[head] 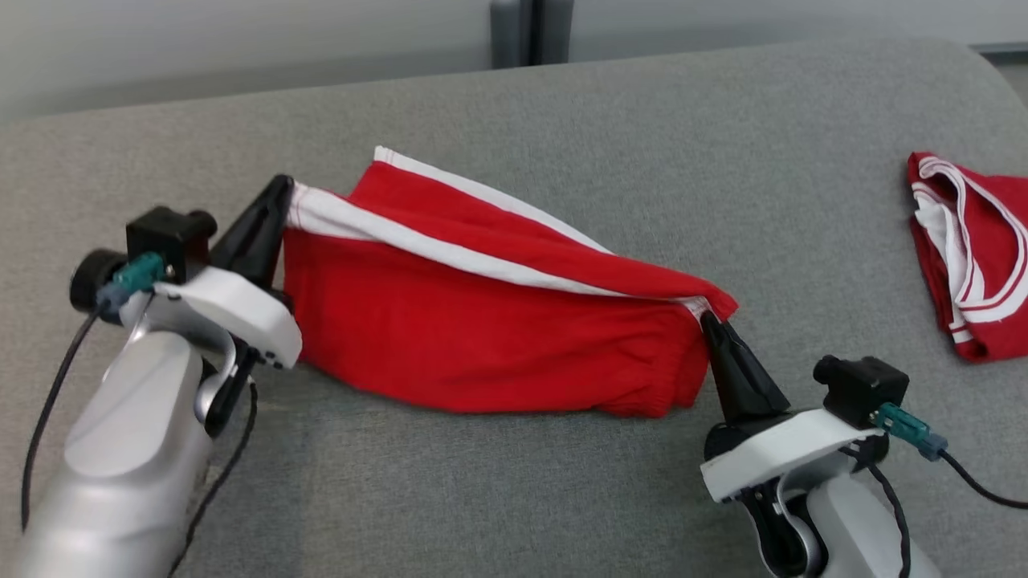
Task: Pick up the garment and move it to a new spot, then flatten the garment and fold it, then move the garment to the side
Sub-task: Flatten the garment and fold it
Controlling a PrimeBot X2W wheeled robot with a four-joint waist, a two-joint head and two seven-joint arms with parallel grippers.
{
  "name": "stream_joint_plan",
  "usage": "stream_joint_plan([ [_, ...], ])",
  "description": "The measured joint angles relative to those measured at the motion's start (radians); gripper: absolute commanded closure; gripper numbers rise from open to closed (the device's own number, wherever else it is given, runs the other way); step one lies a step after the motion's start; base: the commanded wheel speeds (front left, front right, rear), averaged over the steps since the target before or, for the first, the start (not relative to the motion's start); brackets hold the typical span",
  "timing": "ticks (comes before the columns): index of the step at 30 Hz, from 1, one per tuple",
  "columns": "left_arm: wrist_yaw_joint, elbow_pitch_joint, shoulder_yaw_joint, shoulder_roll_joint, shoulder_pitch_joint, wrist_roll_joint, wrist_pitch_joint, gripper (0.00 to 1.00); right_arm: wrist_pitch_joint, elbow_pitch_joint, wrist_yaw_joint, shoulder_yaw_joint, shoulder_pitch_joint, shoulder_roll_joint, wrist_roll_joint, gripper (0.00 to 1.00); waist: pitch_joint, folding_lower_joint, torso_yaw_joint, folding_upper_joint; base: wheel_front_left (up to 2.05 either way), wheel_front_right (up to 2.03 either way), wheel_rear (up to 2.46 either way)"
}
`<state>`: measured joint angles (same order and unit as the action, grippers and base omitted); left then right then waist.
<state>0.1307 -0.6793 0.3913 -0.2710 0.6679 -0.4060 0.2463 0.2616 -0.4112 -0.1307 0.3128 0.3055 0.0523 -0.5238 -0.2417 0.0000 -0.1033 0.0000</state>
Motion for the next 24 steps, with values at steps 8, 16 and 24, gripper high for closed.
stream_joint_plan([
  [8, 0.000, -0.170, 0.065, -0.025, 0.220, -0.018, -0.028, 1.00, 0.000, 0.030, 0.000, 0.024, 0.066, -0.004, -0.058, 1.00, -0.135, 0.0000, -0.063, 0.0000, 0.00, 0.00, 0.00],
  [16, 0.000, -0.283, 0.091, -0.034, 0.315, -0.015, -0.011, 1.00, 0.000, 0.068, 0.000, 0.049, 0.095, -0.005, -0.087, 1.00, -0.205, 0.0000, -0.117, 0.0000, 0.00, 0.00, 0.00],
  [24, 0.000, -0.337, 0.118, -0.021, 0.365, -0.009, 0.010, 1.00, 0.000, 0.080, 0.000, 0.067, 0.127, -0.004, -0.088, 1.00, -0.228, 0.0000, -0.137, 0.0000, 0.00, 0.00, 0.00],
])
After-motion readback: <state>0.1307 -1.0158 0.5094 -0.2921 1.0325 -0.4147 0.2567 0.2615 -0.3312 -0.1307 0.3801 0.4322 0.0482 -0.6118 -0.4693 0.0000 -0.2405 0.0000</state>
